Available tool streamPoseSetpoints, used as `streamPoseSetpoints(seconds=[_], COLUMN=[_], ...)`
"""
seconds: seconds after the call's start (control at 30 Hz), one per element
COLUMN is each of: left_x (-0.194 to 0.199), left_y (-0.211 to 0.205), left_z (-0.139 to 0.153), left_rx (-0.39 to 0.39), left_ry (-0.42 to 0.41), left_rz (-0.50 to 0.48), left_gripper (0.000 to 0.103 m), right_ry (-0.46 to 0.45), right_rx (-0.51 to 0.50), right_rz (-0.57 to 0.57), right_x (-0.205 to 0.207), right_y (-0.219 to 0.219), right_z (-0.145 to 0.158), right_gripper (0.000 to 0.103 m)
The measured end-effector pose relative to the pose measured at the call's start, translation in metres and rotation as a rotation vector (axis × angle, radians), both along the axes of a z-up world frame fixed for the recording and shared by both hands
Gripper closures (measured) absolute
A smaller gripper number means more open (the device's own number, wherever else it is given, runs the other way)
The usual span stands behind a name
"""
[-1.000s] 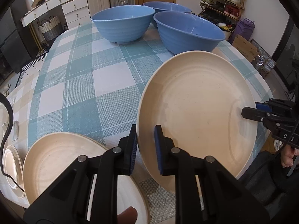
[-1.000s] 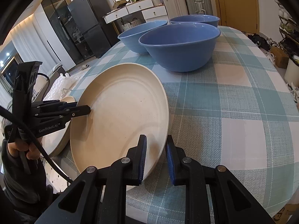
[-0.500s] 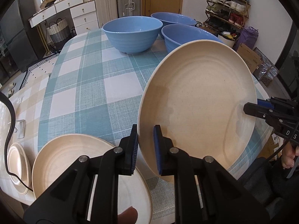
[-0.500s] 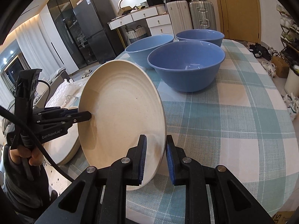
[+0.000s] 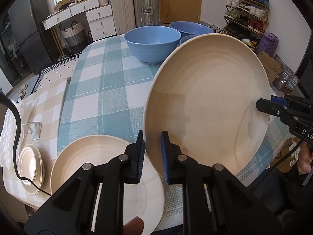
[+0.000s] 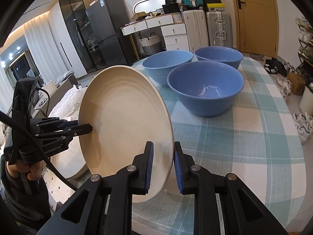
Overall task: Organize plates and bowls
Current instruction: 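Lift the cream plate off the table with both grippers, then carry the raised cream plate with both grippers over the plate stack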
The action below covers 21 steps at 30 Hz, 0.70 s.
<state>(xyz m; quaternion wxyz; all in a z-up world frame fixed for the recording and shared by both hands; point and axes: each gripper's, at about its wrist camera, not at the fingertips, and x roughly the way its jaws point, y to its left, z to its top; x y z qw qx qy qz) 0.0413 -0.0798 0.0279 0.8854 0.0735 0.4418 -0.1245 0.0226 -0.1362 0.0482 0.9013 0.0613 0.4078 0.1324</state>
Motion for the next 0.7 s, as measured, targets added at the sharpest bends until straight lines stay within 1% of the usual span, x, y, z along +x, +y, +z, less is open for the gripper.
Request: streamPoseSetpoints(seconds=[0.13,0.3,0.53,0.7], left_x=[-0.006,-0.017,-0.035,-0.042], left_y=[0.015,0.035,0.071,0.096], left_z=[0.007,0.013,0.024,0.026], left_rx=[-0.009,-0.005,-0.003,-0.005], left_ry=[-0.004,0.002,-0.003,0.009], left_rz=[0.037,0.079,0.148,0.192], left_gripper=[0.09,0.09,0.09,0.09], right_ry=[-0.009,0.0,0.012,0.022], right_rx=[-0.012,-0.007,-0.028,-0.026], right_rz=[0.032,0.069,0.148,0.193], right_x=[0.003,0.013,0.022,0.03], right_y=[0.012,0.027,0.06,0.08], right_z=[0.005,0.007,0.006,0.006], right_gripper=[0.082,0.082,0.082,0.082])
